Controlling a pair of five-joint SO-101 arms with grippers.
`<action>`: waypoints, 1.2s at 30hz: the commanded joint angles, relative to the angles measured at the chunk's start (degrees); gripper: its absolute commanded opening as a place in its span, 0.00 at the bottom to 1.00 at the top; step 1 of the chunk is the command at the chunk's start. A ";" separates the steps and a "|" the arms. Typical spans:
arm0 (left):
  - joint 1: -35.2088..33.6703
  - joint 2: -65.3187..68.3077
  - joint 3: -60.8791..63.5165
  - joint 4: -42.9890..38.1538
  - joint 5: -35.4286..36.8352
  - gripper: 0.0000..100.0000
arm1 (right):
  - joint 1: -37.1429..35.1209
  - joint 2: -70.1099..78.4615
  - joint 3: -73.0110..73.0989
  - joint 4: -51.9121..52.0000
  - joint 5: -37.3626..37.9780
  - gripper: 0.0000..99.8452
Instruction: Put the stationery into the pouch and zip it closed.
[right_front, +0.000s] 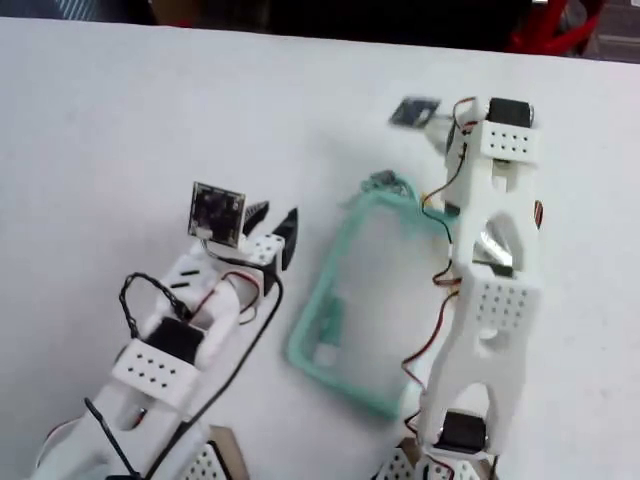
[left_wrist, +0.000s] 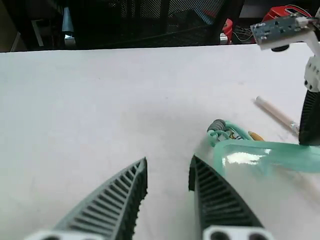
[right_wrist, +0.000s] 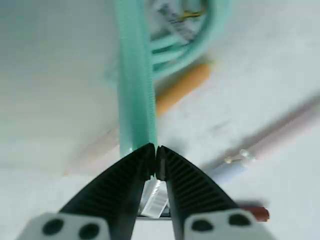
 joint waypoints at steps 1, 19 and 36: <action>0.40 -0.84 -0.44 -1.58 0.09 0.15 | -2.24 -19.38 20.22 0.31 9.32 0.02; 0.31 -0.84 -0.35 -1.32 0.09 0.15 | -9.01 -28.09 34.11 -5.05 -0.18 0.34; 0.40 -0.84 -0.53 -1.58 -2.81 0.15 | -7.34 -8.57 21.54 0.22 4.92 0.33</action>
